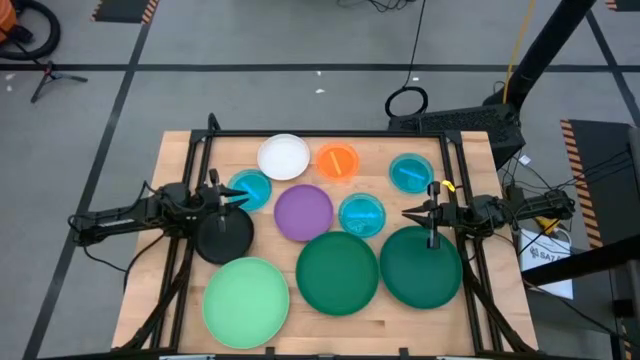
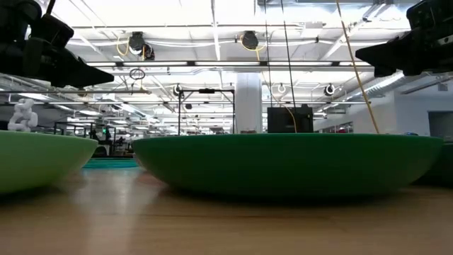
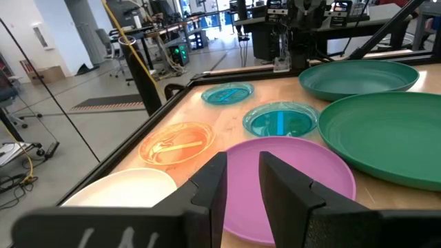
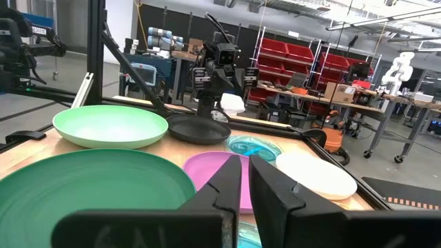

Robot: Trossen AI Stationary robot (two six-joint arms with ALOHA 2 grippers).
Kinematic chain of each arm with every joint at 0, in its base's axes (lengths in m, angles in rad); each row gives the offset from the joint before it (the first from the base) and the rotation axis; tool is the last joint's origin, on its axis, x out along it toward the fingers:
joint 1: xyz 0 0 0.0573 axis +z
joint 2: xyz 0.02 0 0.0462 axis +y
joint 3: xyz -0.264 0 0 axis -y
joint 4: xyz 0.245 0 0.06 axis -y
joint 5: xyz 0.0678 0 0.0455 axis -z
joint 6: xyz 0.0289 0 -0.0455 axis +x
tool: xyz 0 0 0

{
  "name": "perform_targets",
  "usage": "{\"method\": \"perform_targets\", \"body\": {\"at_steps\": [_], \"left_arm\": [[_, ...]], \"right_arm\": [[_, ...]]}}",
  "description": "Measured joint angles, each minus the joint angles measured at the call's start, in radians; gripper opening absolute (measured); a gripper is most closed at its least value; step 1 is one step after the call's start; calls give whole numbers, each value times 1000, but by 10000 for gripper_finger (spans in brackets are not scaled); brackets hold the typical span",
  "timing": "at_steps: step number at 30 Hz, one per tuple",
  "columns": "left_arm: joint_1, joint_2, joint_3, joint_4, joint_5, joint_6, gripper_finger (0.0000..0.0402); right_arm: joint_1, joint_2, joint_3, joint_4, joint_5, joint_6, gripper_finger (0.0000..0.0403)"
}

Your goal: Stack plastic plates

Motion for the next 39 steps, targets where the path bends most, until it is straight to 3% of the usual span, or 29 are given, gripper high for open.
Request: {"method": "perform_targets", "body": {"at_steps": [14, 16, 20, 25, 31, 39], "left_arm": [[0, 0, -1, 12, 0, 3, 93], [-3, 0, -3, 49, 14, -100, 93], [-12, 0, -2, 158, 45, -466, 93], [-12, 0, -2, 312, 43, -572, 93], [-12, 0, -1, 445, 43, -493, 93], [-12, 0, 0, 472, 23, -428, 93]], "right_arm": [[0, 0, 6, 30, 9, -26, 23], [0, 1, 6, 29, 89, 39, 23], [-1, 3, 6, 32, 346, 183, 23], [-8, 35, 45, 36, 366, 153, 23], [-17, 133, 175, 42, 366, 158, 23], [-17, 292, 292, 30, 365, 170, 23]]}}
